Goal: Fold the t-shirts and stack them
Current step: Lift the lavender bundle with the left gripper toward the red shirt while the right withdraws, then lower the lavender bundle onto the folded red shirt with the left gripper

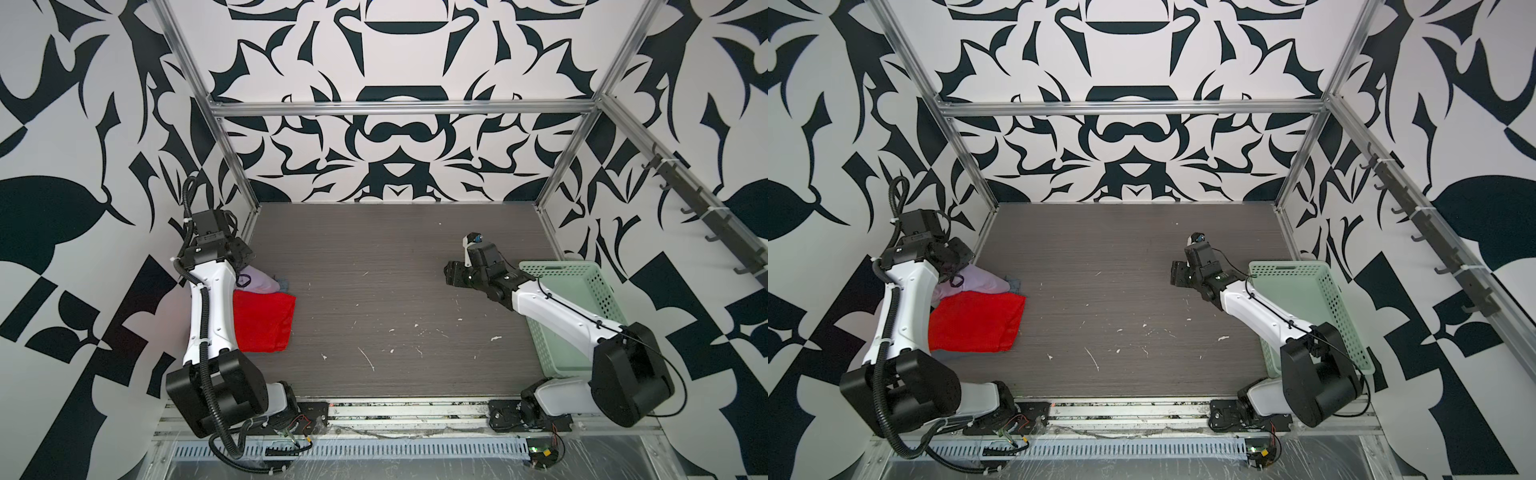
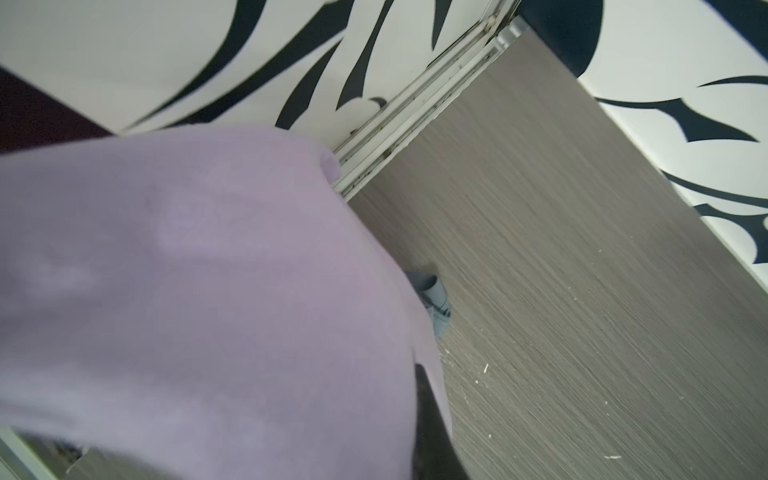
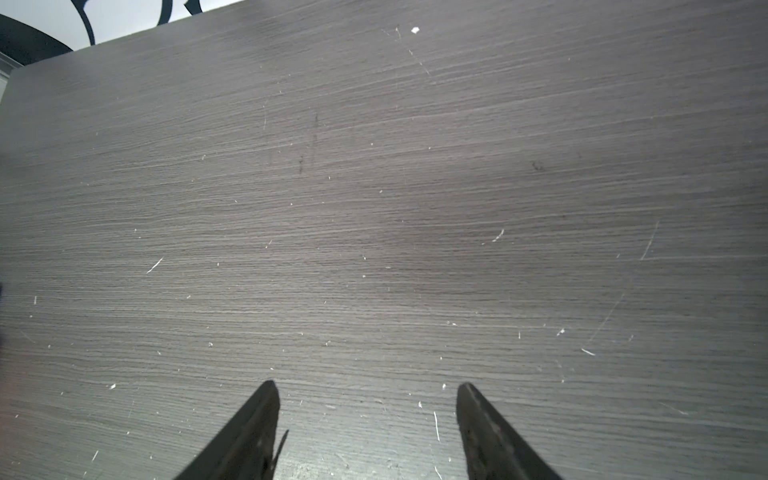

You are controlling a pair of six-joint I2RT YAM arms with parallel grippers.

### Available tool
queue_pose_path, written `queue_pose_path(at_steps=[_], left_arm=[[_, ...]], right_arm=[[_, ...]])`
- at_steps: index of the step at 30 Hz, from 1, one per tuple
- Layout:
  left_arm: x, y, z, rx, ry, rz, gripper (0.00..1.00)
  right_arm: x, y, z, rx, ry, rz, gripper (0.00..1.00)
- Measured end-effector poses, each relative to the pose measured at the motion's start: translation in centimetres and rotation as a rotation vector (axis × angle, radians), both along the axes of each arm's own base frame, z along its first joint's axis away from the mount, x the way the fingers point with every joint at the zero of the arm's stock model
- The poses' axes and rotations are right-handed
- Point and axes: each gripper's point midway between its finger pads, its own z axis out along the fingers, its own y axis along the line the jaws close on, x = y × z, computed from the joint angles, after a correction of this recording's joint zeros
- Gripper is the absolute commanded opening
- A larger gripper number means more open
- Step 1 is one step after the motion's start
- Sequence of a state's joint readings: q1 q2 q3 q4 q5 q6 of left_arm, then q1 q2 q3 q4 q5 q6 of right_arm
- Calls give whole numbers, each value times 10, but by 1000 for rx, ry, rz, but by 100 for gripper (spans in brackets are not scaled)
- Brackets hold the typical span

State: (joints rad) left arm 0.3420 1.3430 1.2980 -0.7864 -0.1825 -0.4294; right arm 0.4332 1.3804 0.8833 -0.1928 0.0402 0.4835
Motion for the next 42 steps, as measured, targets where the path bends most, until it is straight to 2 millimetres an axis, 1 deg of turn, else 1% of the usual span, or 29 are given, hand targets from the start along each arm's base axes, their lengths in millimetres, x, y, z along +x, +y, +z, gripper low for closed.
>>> queue_pose_path(at_steps=[4,11,14,17,18,19,21,22,25,26,29,33,36,39,42], left_arm=[[-11,0,-8,-16,5,14,0],[-38,-3,-6,18,0,39,0],[-53,-4,-18,30,28,55,0],[-71,-4,-37,38,82,77,0],[-77,-4,-43,43,104,86,6],[-83,-3,-47,49,123,96,20],[-90,-1,-51,64,148,114,38],[-93,1,-50,76,156,124,48],[-98,7,-46,109,158,159,58],[-100,9,-45,116,160,170,60],[-103,13,-41,135,169,189,63],[-103,14,-30,147,155,199,65],[-101,11,-16,138,105,189,67],[-95,1,7,103,4,159,67],[-84,-9,30,60,-106,125,68]], right_arm=[[-1,0,-1,3,3,-5,71],[0,0,-1,7,3,-8,71],[0,0,0,8,3,-8,71],[0,0,0,8,3,-8,71],[0,0,0,8,3,-7,71],[0,0,0,8,3,-7,71],[0,0,0,9,3,-6,71],[0,0,0,9,3,-6,71],[0,0,0,8,3,-5,71],[0,0,0,7,3,-4,71],[0,0,0,3,2,-2,71],[0,-1,-1,-3,1,-1,71],[0,-2,-1,-9,2,-2,71],[0,-2,-1,-9,4,-2,71],[0,-1,-3,-11,8,-1,71]])
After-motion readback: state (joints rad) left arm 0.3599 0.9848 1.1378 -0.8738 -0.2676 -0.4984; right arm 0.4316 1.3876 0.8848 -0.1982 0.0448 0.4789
